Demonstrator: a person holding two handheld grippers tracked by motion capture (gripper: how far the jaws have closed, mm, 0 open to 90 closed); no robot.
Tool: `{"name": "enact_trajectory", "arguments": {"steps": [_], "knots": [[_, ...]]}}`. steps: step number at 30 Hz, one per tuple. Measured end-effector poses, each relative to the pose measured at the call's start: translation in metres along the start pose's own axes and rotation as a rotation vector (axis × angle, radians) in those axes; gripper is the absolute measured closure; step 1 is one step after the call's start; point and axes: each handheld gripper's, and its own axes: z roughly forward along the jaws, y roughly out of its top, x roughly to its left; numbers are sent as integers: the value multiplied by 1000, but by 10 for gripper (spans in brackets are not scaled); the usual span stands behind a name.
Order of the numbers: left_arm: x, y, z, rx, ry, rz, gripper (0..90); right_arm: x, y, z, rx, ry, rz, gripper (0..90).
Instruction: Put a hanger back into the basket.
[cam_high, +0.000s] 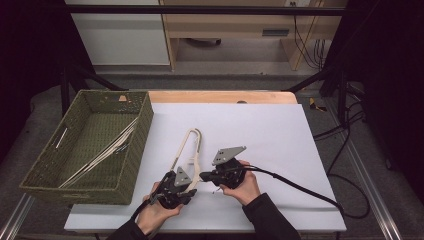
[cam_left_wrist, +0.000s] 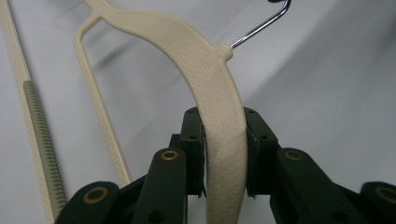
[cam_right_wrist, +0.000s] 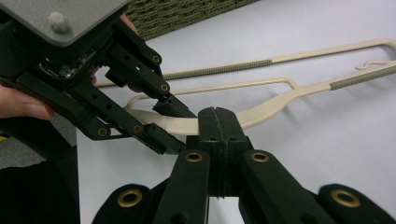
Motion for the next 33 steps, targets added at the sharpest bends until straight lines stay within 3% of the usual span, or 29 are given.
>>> {"name": "enact_trajectory", "arguments": {"steps": [6, 10, 17, 25, 33], "knots": [[1, 1, -9, -12, 17, -11, 738, 0, 4, -11, -53, -37, -12, 880], [3, 1, -18, -26, 30, -20, 745, -3, 7, -30, -145, -115, -7, 646], [9, 1, -36, -62, 50, -59, 758, -18, 2, -58, -241, -206, 83, 419], [21, -2, -60, -103, 87, -110, 783, -35, -12, -77, -276, -260, 173, 271], [34, -4, -80, -132, 131, -155, 834, -41, -20, -84, -279, -289, 209, 237]]}}
